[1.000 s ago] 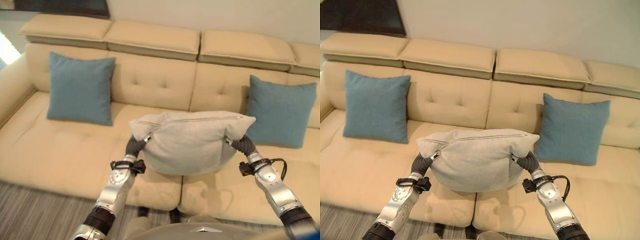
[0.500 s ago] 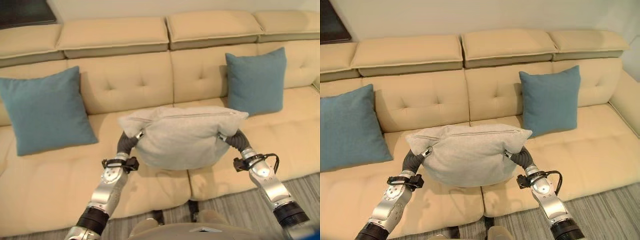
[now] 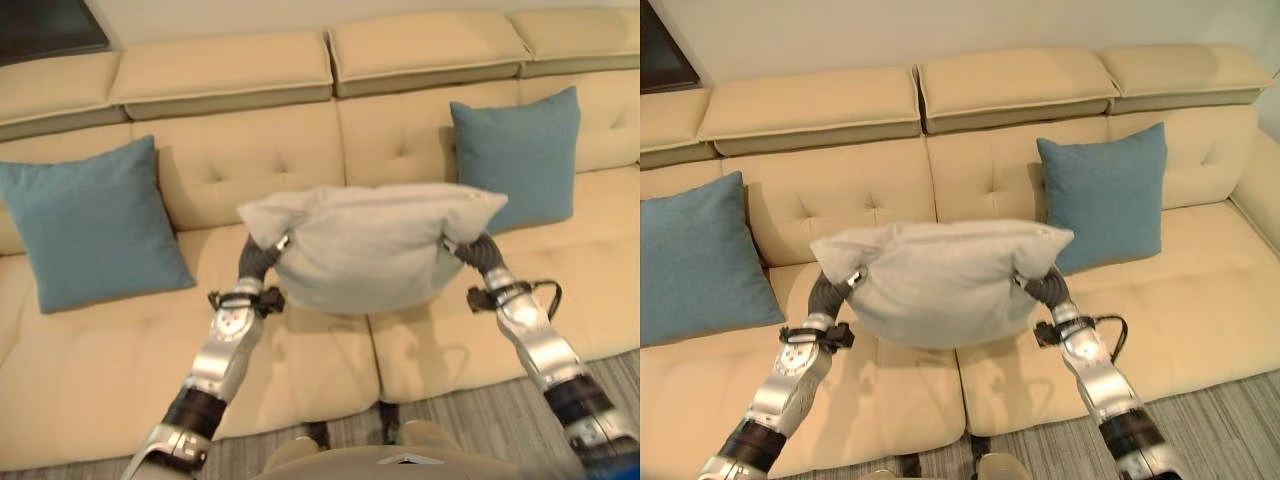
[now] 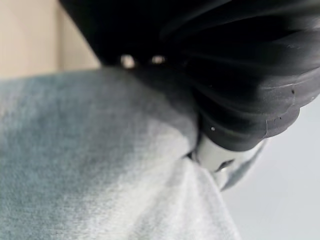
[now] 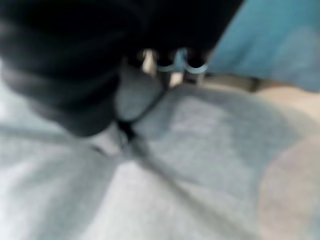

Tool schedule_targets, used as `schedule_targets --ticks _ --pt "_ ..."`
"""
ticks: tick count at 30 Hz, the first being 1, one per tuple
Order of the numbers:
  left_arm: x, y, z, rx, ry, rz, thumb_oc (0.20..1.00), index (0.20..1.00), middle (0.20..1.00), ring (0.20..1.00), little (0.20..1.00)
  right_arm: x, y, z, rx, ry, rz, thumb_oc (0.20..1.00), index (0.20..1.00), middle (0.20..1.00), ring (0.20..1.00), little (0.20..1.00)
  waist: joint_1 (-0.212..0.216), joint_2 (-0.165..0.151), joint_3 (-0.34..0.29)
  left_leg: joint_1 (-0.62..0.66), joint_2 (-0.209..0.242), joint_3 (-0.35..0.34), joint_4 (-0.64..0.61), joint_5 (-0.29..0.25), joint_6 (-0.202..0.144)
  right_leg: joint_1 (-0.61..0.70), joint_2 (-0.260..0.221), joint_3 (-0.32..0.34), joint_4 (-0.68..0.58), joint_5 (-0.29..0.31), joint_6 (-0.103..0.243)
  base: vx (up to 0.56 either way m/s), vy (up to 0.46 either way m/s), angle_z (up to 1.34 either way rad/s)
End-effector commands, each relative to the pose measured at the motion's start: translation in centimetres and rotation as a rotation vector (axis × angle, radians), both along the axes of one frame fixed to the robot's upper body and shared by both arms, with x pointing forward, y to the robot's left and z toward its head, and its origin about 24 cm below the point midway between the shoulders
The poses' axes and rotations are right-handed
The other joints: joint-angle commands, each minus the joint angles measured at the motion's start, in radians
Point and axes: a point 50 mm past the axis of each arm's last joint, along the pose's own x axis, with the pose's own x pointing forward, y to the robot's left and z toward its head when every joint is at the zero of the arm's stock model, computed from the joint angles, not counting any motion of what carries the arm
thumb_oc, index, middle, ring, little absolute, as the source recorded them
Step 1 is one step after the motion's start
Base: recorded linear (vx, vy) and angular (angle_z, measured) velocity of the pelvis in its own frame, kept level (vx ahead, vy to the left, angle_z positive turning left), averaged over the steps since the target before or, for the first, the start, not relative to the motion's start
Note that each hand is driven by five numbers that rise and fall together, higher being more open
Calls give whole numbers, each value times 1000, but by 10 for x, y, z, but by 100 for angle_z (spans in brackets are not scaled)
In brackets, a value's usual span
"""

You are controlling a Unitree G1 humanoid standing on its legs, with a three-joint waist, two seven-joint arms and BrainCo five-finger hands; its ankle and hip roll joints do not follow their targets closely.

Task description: Pick up all the scattered cushions and arrange them neatly on the sofa.

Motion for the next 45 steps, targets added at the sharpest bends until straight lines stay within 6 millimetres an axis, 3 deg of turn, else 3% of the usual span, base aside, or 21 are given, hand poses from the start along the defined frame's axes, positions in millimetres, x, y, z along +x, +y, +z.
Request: schedule_targets --ticks 1,3,4,5,10,12,19,25,31,32,33,34,35,40,45 --pt "27 -20 62 3 -276 -55 200 200 200 200 200 24 25 58 72 -236 80 200 200 200 200 200 12 -57 -32 24 10 -22 5 -12 -70 19 -64 -23 5 1 119 -62 -15 5" --pt "42 -24 92 9 -362 -42 200 200 200 200 200 40 33 85 37 -299 82 200 200 200 200 200 18 -62 -10 -32 13 -29 5 1 -73 -38 -60 -22 5 16 120 -96 -32 11" --pt "42 -24 93 9 -364 -42 200 200 200 200 200 41 33 86 37 -301 82 200 200 200 200 200 18 -61 -12 -36 13 -29 5 2 -73 -43 -60 -22 5 16 120 -142 -43 8" --pt "50 -27 116 31 -430 -42 200 200 200 200 200 50 37 109 18 -362 81 200 200 200 200 200 24 -65 2 -86 14 -39 5 16 -74 -91 -59 -21 8 27 122 -99 -23 4" --pt "65 -40 166 68 -556 -32 200 200 200 200 200 68 50 159 -3 -474 66 200 200 200 200 200 39 -66 28 -191 14 -69 5 48 -79 -190 -59 -28 15 48 124 -78 -24 9" --pt "68 -41 181 83 -595 -24 200 200 200 200 200 70 53 170 4 -503 63 200 200 200 200 200 43 -66 37 -220 14 -76 5 55 -82 -214 -58 -35 18 52 124 -26 -16 1" --pt "73 -46 206 111 -650 -2 200 200 200 200 200 77 60 185 -5 -527 41 200 200 200 200 200 51 -62 62 -280 15 -96 5 76 -93 -267 -58 -52 25 65 125 -22 -9 9" --pt "76 -50 209 125 -654 3 200 200 200 200 200 85 66 185 -71 -506 30 200 200 200 200 200 63 -51 93 -327 7 -112 5 87 -101 -305 -64 -64 17 80 125 -14 -1 11" --pt "90 -56 225 191 -633 36 200 200 200 200 200 97 57 209 -175 -537 -79 200 200 200 200 200 62 -47 94 -404 13 -114 5 109 -115 -377 -64 -72 5 106 133 -27 -15 8" --pt "93 -58 231 198 -633 48 438 438 438 438 438 99 55 213 -184 -533 -102 200 200 200 200 200 60 -46 94 -413 15 -116 5 106 -117 -388 -63 -71 5 105 134 -21 -11 8" --pt "93 -58 232 198 -635 49 956 956 956 956 956 99 55 214 -183 -535 -102 388 388 388 388 388 59 -46 93 -419 14 -116 5 111 -116 -394 -64 -71 5 109 133 -23 -3 7" --pt "96 -60 241 219 -641 66 1000 1000 1000 1000 1000 102 51 221 -213 -539 -143 890 890 890 890 890 58 -46 94 -432 16 -117 5 114 -118 -407 -64 -72 5 112 135 -21 -15 7" --pt "97 -65 250 229 -649 71 1000 1000 1000 1000 1000 105 47 227 -248 -536 -182 1000 1000 1000 1000 1000 57 -46 93 -442 18 -122 5 113 -119 -417 -62 -72 5 113 136 -12 -24 3" --pt "99 -69 269 260 -671 99 1000 1000 1000 1000 1000 109 36 239 -308 -527 -269 1000 1000 1000 1000 1000 54 -47 90 -460 19 -126 5 117 -120 -438 -60 -73 5 119 139 0 0 0" --pt "104 -47 285 289 -648 210 1000 1000 1000 1000 1000 109 14 257 -354 -526 -376 1000 1000 1000 1000 1000 51 -48 79 -453 20 -128 5 114 -119 -435 -60 -69 5 120 138 0 0 0"
